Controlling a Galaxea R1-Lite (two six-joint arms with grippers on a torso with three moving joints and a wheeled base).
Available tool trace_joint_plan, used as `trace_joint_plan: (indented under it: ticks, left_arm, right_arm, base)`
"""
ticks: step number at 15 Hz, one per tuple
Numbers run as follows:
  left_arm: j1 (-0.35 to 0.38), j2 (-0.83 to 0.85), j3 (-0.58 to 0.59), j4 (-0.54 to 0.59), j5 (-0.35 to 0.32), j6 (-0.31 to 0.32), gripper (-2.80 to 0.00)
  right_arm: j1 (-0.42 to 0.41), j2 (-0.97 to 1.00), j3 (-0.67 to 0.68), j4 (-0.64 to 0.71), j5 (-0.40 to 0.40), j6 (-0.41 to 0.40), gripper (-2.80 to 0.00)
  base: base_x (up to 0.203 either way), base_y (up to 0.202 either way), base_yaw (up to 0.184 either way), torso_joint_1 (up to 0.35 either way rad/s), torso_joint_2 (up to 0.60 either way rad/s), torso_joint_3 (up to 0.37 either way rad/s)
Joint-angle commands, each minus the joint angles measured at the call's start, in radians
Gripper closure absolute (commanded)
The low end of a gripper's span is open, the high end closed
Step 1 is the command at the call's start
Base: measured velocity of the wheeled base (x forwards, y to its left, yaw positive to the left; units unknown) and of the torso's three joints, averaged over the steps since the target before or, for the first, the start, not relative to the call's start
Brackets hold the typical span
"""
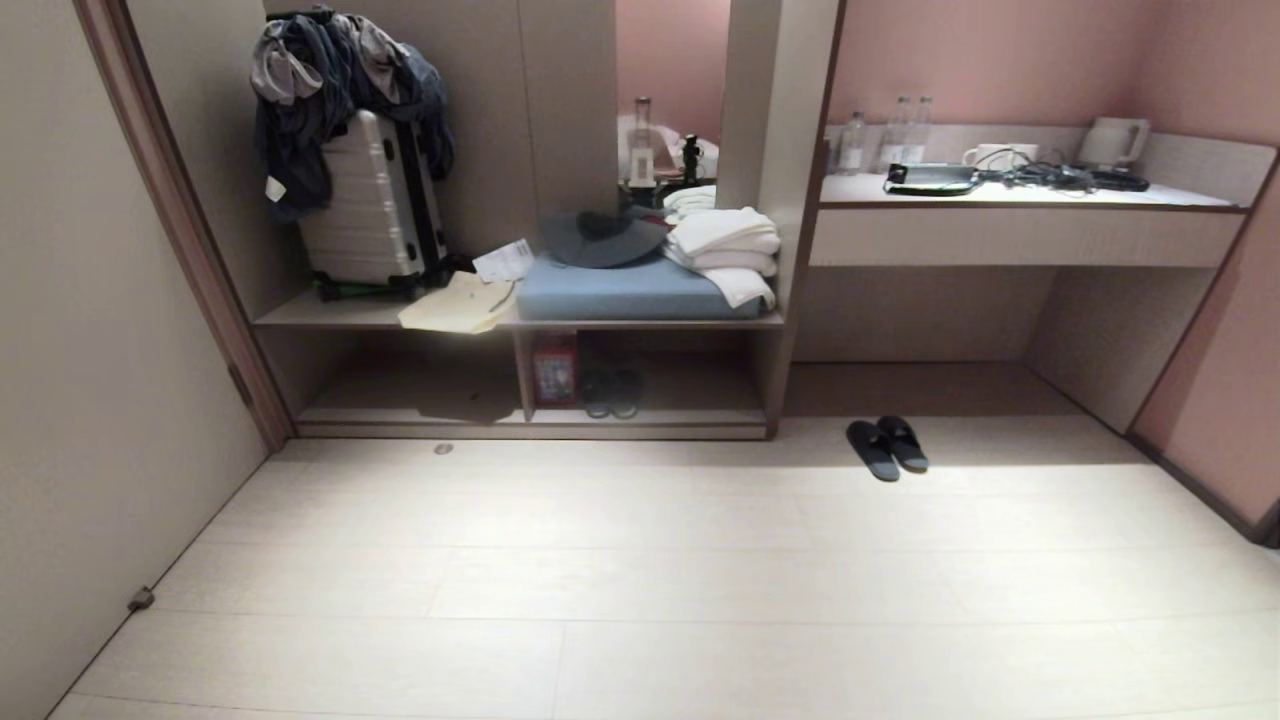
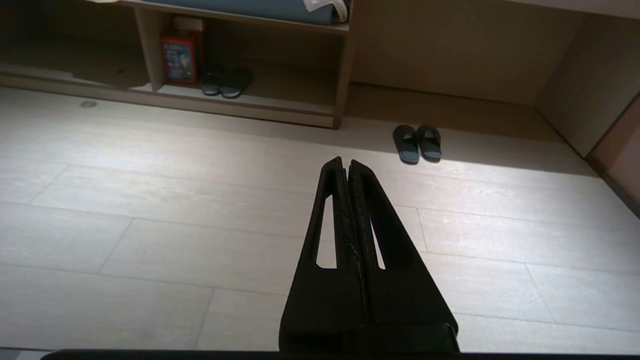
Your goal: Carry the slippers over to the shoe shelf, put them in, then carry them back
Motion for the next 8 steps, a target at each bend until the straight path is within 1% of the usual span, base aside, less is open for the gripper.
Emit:
trace_joint_plan:
  ticks: [1,3,8]
  left_arm:
    - [0.0,0.001,0.0,0.0,0.0,0.0,0.0]
    - [0.0,0.001,0.0,0.0,0.0,0.001,0.0]
    - [0.0,0.001,0.0,0.0,0.0,0.0,0.0]
  right_arm:
    - [-0.001,0.0,0.001,0.003,0.001,0.002,0.0]
    - [-0.001,0.0,0.001,0.005,0.003,0.027,0.0]
    - [-0.001,0.0,0.0,0.003,0.003,0.021,0.0]
  base:
    - [0.0,0.0,0.0,0.0,0.0,0.0]
    - [0.0,0.0,0.0,0.0,0.0,0.0]
    - [0.0,0.0,0.0,0.0,0.0,0.0]
